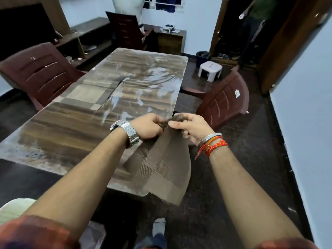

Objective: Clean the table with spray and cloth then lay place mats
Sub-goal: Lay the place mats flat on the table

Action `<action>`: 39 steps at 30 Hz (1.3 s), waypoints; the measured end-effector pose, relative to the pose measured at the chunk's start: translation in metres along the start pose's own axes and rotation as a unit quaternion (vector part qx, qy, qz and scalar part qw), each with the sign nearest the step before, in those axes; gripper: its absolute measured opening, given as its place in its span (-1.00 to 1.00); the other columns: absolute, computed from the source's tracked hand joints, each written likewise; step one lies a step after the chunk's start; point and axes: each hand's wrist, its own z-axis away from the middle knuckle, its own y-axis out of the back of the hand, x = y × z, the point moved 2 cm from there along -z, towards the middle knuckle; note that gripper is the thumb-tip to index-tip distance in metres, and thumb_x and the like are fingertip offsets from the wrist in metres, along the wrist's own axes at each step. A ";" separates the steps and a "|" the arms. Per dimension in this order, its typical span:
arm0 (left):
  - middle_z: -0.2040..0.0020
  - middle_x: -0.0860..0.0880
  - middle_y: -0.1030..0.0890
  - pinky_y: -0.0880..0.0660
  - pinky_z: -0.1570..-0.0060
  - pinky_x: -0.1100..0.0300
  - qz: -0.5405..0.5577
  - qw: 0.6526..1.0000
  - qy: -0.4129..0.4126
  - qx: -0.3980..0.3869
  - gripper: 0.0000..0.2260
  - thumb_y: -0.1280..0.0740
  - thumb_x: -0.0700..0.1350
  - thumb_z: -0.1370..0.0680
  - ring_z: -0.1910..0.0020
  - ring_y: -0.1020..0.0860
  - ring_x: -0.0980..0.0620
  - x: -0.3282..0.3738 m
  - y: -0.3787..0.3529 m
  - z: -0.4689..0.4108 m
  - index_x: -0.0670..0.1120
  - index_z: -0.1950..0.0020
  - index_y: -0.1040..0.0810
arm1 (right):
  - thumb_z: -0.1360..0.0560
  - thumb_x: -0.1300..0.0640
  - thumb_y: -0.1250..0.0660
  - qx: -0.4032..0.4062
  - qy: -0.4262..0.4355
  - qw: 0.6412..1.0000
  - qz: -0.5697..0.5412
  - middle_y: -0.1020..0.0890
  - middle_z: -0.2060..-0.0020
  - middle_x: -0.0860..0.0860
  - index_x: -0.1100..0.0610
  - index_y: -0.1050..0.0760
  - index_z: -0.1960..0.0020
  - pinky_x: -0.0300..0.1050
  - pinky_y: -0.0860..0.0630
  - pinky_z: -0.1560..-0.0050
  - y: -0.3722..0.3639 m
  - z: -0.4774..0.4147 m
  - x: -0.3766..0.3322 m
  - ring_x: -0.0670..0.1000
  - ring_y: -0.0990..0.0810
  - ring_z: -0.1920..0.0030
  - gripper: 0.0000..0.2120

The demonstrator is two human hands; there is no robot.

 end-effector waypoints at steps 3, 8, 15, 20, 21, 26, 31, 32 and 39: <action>0.08 -0.03 -0.63 -0.44 0.20 0.18 -0.086 0.991 -0.018 0.102 -0.77 -0.25 -0.25 -0.52 0.10 -0.57 -0.06 0.025 0.018 -0.041 -0.02 -0.08 -0.59 | -0.33 0.16 -0.56 0.059 0.007 0.993 0.101 -0.50 0.35 -0.04 0.07 -0.44 -0.29 -0.20 -0.42 0.43 0.010 -0.041 -0.016 -0.12 -0.40 0.46 -0.42; 0.13 -0.03 -0.60 -0.35 0.23 0.18 0.008 0.977 0.019 0.211 -0.87 -0.33 -0.03 -0.47 0.19 -0.50 -0.01 0.029 0.049 -0.095 -0.04 0.07 -0.60 | -0.44 0.15 -0.47 -0.024 0.028 0.993 0.108 -0.58 -0.08 -0.05 0.01 -0.23 -0.47 -0.24 -0.47 0.20 0.023 -0.095 -0.024 -0.15 -0.57 0.04 -0.31; 0.16 0.07 -0.66 -0.48 0.10 0.19 0.109 0.948 0.089 0.286 -0.56 -0.51 0.33 -0.30 0.15 -0.61 0.06 0.010 0.072 -0.153 -0.01 0.10 -0.67 | -0.53 -0.12 -0.32 0.039 -0.107 0.988 0.104 -0.54 -0.20 0.01 0.00 -0.46 -0.18 -0.03 -0.49 -0.11 0.091 -0.172 0.008 -0.07 -0.52 0.02 -0.70; 0.06 0.05 -0.65 -0.46 0.05 0.28 0.167 0.920 0.105 0.338 -0.44 -0.47 0.36 -0.31 0.07 -0.57 0.10 0.016 0.073 -0.190 -0.09 -0.02 -0.68 | -0.38 -0.53 -0.12 -0.217 -0.404 0.884 0.090 -0.49 -0.22 -0.04 -0.03 -0.45 -0.18 0.17 -0.32 -0.23 0.110 -0.183 0.067 0.16 -0.39 -0.37 -0.34; 0.04 0.02 -0.66 -0.48 0.06 0.29 0.187 0.913 0.123 0.341 -0.47 -0.45 0.33 -0.36 0.06 -0.58 0.07 0.018 0.075 -0.193 -0.08 -0.06 -0.67 | -0.40 -0.48 -0.16 -0.217 -0.427 0.876 0.045 -0.54 -0.16 0.00 0.00 -0.48 -0.07 0.20 -0.36 -0.17 0.114 -0.189 0.076 0.17 -0.44 -0.32 -0.41; -0.06 -0.14 -0.69 -0.55 -0.17 -0.03 0.209 0.879 0.176 0.389 -0.38 -0.42 0.36 -0.32 0.00 -0.64 -0.13 0.000 0.093 -0.203 -0.13 -0.10 -0.64 | -0.11 -0.31 -0.57 -0.124 -0.338 0.933 -0.007 -0.54 0.35 -0.02 -0.02 -0.51 -0.02 -0.22 -0.36 0.47 0.142 -0.240 0.082 -0.03 -0.52 0.40 -0.38; -0.04 -0.14 -0.57 -0.36 0.07 0.19 0.080 0.880 0.239 0.402 -0.77 -0.35 -0.04 -0.61 -0.01 -0.51 -0.04 -0.040 0.131 -0.225 -0.16 -0.16 -0.61 | -0.57 0.17 -0.26 -0.053 -0.283 0.927 -0.240 -0.64 0.33 -0.01 0.00 -0.51 0.00 -0.28 -0.45 0.60 0.157 -0.287 0.048 -0.05 -0.59 0.46 -0.90; -0.11 -0.16 -0.57 -0.36 0.03 0.17 0.037 0.887 0.256 0.383 -0.71 -0.35 -0.05 -0.61 -0.07 -0.52 -0.08 -0.046 0.140 -0.231 -0.18 -0.25 -0.58 | -0.56 0.19 -0.25 -0.042 -0.285 0.921 -0.263 -0.64 0.31 0.01 0.03 -0.53 0.05 -0.26 -0.48 0.57 0.156 -0.297 0.044 -0.03 -0.61 0.44 -0.89; -0.33 -0.10 -0.56 -0.46 -0.26 0.10 -0.153 0.899 0.360 0.198 -0.08 -0.45 0.41 -0.15 -0.26 -0.54 -0.13 -0.098 0.187 -0.280 -0.09 -0.38 -0.50 | -0.57 0.17 -0.17 0.118 -0.239 0.879 -0.395 -0.66 0.39 0.11 0.22 -0.51 0.15 -0.10 -0.63 0.42 0.152 -0.379 0.020 0.00 -0.67 0.40 -0.79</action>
